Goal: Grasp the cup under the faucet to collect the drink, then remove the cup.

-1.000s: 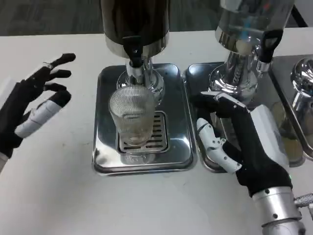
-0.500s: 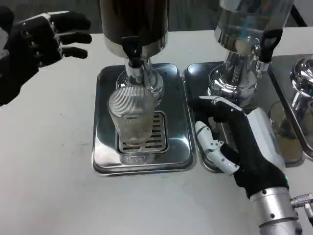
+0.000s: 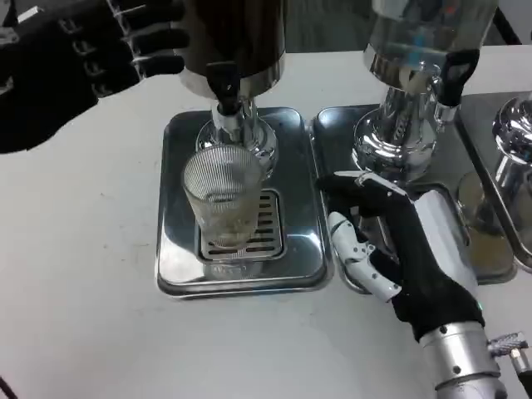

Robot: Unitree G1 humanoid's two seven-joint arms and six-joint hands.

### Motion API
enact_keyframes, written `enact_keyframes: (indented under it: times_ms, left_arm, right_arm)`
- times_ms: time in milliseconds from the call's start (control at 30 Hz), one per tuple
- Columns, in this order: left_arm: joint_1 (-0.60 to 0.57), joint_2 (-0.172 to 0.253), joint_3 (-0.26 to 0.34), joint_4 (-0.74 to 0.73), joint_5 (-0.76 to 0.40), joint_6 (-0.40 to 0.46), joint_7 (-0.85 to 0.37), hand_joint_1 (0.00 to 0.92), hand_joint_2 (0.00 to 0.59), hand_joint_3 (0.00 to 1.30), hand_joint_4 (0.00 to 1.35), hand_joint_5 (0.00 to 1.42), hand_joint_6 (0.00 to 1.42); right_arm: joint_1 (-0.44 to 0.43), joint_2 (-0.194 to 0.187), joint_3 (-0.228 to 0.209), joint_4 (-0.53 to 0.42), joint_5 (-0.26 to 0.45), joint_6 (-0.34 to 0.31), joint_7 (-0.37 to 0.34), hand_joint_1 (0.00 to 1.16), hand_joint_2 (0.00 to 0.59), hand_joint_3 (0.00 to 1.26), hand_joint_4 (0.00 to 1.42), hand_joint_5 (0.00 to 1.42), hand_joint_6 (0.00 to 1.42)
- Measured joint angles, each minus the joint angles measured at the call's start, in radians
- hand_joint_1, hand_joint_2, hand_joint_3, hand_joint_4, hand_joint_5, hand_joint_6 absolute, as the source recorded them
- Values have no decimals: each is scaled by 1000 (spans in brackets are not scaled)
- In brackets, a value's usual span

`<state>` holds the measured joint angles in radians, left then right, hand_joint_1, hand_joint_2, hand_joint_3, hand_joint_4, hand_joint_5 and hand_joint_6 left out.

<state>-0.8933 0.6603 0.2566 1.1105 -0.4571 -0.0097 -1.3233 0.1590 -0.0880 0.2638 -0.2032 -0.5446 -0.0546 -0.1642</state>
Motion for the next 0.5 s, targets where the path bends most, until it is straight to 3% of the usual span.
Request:
enact_keyframes:
  times_ms: [500]
  left_arm:
    - [-64,-67,3,56,76,4,27,0,50,317,183,182,184]
  right_arm:
    - [5,17,2,4,16,0,-10,327,467,455,384,382,345]
